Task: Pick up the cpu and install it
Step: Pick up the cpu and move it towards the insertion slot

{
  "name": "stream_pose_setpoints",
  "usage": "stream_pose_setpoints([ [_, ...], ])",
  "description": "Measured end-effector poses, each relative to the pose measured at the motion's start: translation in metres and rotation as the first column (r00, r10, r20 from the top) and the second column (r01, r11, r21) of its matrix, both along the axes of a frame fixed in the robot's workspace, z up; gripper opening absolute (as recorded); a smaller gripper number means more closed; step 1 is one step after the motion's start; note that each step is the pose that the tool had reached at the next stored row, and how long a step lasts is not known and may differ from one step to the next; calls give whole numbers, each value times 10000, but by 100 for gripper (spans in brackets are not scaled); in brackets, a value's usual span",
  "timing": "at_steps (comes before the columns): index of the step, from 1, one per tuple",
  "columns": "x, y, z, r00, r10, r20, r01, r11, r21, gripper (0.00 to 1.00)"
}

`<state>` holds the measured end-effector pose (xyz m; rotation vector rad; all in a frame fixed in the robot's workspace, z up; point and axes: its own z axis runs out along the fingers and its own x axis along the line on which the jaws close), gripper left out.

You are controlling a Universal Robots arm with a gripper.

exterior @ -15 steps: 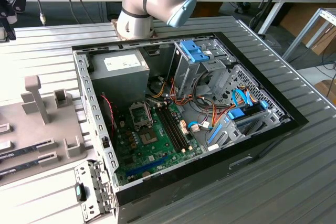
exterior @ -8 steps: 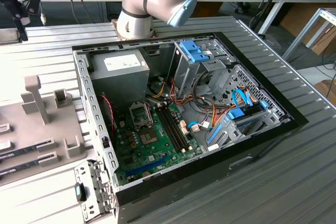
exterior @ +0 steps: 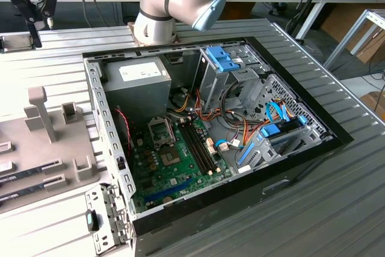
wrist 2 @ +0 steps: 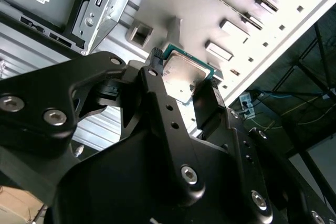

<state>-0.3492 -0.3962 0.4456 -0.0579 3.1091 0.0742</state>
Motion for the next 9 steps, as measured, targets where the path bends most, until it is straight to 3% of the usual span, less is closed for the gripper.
stream_pose_setpoints([
  [9, 55, 0, -12, 10000, 0, 0, 0, 10000, 0, 47],
])
